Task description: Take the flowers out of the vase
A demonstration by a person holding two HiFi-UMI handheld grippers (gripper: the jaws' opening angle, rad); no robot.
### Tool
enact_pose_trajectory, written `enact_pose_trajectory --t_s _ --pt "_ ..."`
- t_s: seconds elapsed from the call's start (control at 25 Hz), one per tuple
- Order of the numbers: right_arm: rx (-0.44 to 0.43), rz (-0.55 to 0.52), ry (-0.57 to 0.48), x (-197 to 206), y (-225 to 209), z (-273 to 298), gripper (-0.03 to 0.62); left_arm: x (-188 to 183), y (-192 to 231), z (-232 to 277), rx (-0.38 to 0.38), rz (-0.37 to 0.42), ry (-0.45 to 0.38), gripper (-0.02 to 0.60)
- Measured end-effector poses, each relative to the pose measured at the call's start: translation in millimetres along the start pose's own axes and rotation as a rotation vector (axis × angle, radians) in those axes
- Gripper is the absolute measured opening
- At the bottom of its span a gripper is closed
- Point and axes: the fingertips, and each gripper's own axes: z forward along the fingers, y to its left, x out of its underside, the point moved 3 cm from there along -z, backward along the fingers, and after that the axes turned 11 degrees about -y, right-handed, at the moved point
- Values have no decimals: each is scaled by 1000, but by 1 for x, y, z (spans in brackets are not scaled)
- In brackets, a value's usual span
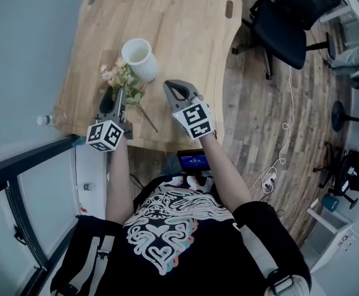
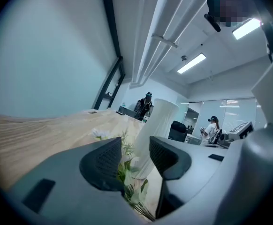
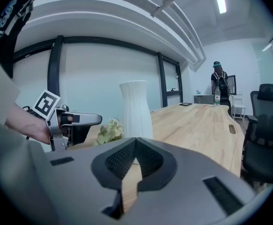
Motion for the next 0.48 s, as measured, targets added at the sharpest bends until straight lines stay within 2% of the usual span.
enact_pose_trajectory --t_s 0.04,0.12,0.28,0.48 --pt "0 -6 0 -2 2 -2 6 -1 -3 -2 12 4 3 168" --pt "-4 -12 -8 -6 7 -7 6 -5 -9 -8 38 18 9 18" --pt "3 -1 -34 -17 14 -19 6 -16 -24 -19 81 60 20 3" --pt "5 38 -67 -33 29 -35 6 -37 -45 -41 116 96 -16 3"
